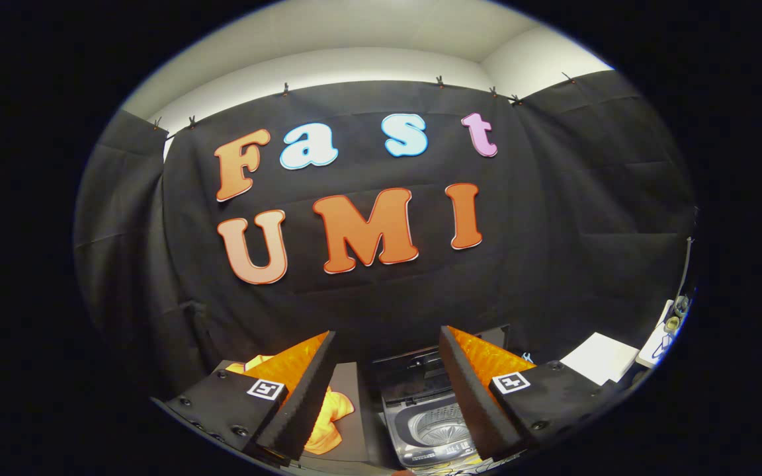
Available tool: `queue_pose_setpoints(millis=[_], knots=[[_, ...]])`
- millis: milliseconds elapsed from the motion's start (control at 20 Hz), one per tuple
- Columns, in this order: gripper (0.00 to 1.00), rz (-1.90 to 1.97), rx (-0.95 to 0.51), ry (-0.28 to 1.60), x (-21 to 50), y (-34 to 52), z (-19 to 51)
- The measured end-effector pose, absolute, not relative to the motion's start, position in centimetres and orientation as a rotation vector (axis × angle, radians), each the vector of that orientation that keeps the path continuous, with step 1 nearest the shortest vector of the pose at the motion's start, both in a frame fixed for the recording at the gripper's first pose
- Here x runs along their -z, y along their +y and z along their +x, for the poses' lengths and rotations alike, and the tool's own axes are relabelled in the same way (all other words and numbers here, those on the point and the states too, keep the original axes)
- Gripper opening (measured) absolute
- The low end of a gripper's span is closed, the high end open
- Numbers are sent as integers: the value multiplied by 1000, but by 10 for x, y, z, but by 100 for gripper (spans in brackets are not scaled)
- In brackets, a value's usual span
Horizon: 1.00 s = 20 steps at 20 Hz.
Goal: Put the clothes into the washing machine and then close the washing machine lid.
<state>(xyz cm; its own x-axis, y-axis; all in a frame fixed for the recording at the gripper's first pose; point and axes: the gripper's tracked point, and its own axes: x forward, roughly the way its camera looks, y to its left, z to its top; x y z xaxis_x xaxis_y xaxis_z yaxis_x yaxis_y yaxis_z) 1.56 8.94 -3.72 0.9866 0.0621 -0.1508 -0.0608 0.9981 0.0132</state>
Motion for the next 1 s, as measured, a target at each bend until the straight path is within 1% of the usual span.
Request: queue_pose_setpoints(millis=[350, 700, 1000], knots=[[98, 25, -207, 255, 73, 171, 27], [99, -20, -344, 413, 137, 263, 27], [99, -74, -362, 541, 191, 307, 32]])
